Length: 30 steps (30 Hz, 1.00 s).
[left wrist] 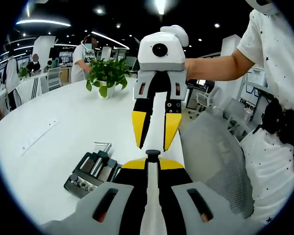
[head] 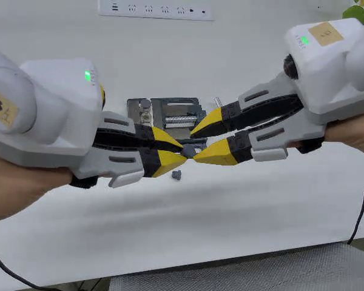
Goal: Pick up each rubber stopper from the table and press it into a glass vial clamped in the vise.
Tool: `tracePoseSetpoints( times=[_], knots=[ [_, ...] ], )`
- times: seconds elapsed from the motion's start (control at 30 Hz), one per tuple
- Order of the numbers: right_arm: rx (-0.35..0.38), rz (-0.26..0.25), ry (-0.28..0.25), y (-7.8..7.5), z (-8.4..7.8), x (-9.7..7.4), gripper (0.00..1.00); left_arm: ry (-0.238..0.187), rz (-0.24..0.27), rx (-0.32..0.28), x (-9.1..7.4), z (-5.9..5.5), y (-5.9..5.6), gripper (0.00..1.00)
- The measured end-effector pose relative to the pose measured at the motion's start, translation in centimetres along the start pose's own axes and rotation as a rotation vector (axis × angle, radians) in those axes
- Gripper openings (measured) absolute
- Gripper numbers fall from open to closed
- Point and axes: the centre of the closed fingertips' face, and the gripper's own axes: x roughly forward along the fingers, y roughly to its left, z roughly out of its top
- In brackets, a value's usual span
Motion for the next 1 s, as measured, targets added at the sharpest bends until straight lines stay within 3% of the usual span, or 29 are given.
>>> tracePoseSetpoints(
  times=[1.0],
  knots=[
    [-0.018,0.030,0.021,0.33,0.13,0.44,0.07,0.007,-0.011,0.004,-0.22,-0.15,-0.14,0.03]
  ],
)
